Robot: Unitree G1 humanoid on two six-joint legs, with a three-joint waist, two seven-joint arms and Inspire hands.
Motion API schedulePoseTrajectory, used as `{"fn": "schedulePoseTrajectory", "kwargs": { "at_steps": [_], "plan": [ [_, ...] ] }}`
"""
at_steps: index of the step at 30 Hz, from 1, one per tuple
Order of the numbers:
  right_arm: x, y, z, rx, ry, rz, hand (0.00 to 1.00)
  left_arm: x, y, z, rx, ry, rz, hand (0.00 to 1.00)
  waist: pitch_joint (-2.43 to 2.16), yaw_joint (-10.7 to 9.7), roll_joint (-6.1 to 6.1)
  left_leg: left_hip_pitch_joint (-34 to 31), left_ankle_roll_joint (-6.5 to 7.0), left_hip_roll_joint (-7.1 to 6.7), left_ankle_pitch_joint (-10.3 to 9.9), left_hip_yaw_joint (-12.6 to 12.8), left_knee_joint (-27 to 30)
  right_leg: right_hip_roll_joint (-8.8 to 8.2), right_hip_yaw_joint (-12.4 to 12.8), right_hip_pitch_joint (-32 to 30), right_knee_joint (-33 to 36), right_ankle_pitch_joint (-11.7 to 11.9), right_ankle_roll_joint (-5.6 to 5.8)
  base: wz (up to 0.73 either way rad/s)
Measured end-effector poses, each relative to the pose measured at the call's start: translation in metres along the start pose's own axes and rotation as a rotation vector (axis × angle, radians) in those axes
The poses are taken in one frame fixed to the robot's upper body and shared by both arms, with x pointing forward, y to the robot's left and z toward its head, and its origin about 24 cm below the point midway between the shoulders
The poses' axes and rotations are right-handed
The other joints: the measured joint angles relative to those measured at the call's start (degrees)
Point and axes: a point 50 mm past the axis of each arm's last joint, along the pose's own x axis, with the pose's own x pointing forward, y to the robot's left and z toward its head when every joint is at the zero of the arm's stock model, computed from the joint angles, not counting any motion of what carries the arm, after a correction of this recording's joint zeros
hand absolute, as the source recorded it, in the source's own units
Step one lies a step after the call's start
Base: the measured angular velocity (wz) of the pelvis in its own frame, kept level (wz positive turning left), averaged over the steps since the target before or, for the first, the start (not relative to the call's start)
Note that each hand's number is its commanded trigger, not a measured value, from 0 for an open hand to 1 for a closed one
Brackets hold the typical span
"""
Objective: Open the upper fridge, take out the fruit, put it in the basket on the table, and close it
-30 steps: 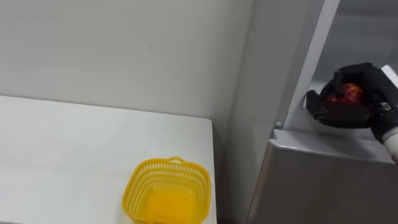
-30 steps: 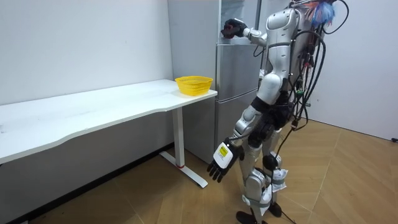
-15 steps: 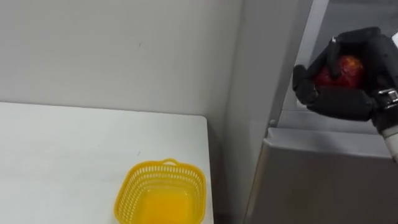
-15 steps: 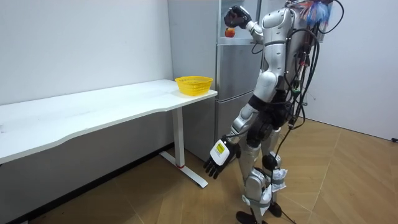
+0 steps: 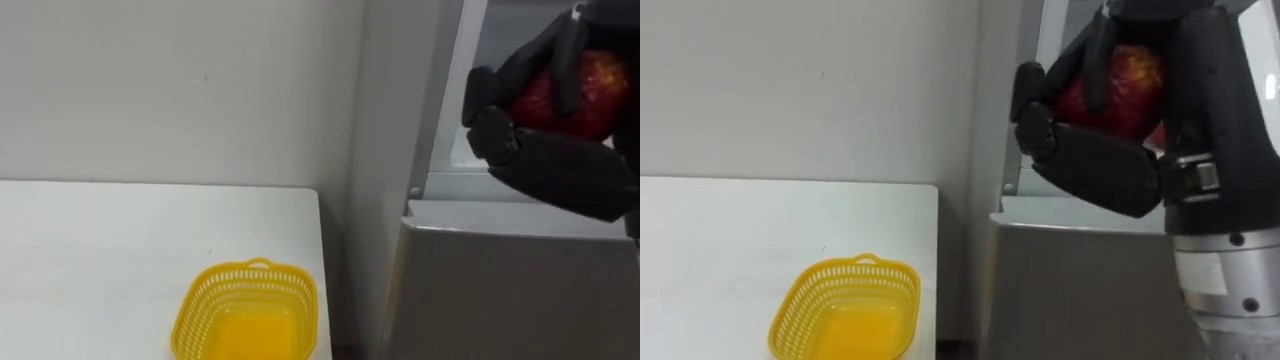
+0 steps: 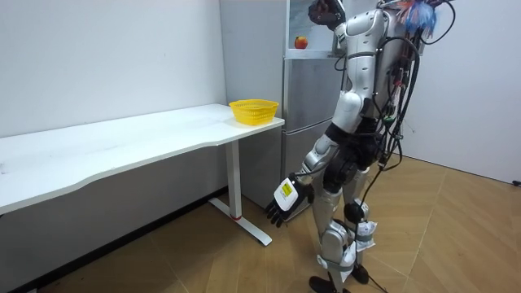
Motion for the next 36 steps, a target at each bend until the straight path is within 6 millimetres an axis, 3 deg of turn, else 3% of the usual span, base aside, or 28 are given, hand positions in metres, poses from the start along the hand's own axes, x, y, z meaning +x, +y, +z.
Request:
{"fn": "schedulePoseTrajectory", "kwargs": {
  "at_steps": [5, 11, 15, 23, 25, 27, 30, 36],
  "plan": [
    [-0.007, 0.024, 0.001, 0.013, 0.01, 0.106, 1.0, 0.0, -0.005, 0.001, 0.025, -0.011, -0.024, 0.0, -0.03, 1.3, -0.05, -0.3, 0.01, 0.11, 0.0, 0.2, 0.1, 0.14, 0.5, -0.3, -0.1, 0.3, 0.0, -0.02],
    [0.003, 0.027, 0.009, 0.0, -0.054, 0.145, 1.0, -0.001, -0.005, -0.003, 0.026, 0.006, -0.054, 0.0, -0.22, 2.0, -0.43, -0.5, 0.02, 0.04, 0.0, -0.5, 0.0, 0.02, 0.0, -0.2, 0.0, 0.3, 0.02, 0.06],
    [0.009, 0.034, 0.02, -0.054, -0.123, 0.208, 1.0, 0.0, -0.003, -0.003, 0.034, 0.005, -0.063, 0.0, -0.45, 3.0, -1.59, -0.9, -0.04, 0.06, 0.0, -0.9, 0.0, -0.01, -0.8, -0.5, 0.0, 0.3, 0.03, 0.04],
    [0.016, 0.05, 0.024, -0.042, -0.167, 0.299, 1.0, 0.002, 0.005, 0.0, 0.07, 0.001, -0.079, 0.0, 0.36, 5.0, -3.78, -2.0, -0.04, -0.2, 0.0, -3.5, 0.9, -0.32, -3.6, -0.1, -0.1, 0.3, 0.06, 0.17],
    [0.014, 0.056, 0.015, -0.051, -0.135, 0.329, 1.0, 0.002, 0.004, 0.0, 0.08, 0.005, -0.083, 0.0, 0.5, 6.1, -3.98, -2.1, 0.01, -0.24, 0.0, -3.5, 1.1, -0.33, -3.6, -0.1, -0.1, 0.3, 0.08, 0.05],
    [0.011, 0.069, -0.006, -0.087, -0.056, 0.391, 1.0, 0.003, 0.005, 0.001, 0.096, 0.007, -0.085, 0.0, 0.91, 7.1, -4.53, -2.3, 0.06, -0.34, 0.1, -3.7, 1.1, -0.33, -3.7, -0.2, -0.1, 0.3, 0.09, 0.0],
    [0.004, 0.08, -0.034, -0.147, 0.065, 0.455, 1.0, 0.005, 0.003, 0.001, 0.129, 0.028, -0.095, 0.0, 0.99, 8.9, -4.82, -2.4, 0.08, -0.42, 0.1, -3.9, 1.2, -0.44, -3.7, -0.2, -0.1, 0.3, 0.09, 0.01],
    [-0.006, 0.09, -0.063, -0.186, 0.188, 0.512, 1.0, 0.006, 0.001, 0.003, 0.192, 0.04, -0.123, 0.0, 1.05, 10.5, -4.73, -3.4, 0.13, -0.5, 0.1, -5.3, 1.9, -0.55, -5.4, -0.3, -0.1, 0.3, 0.1, 0.14]
  ]
}}
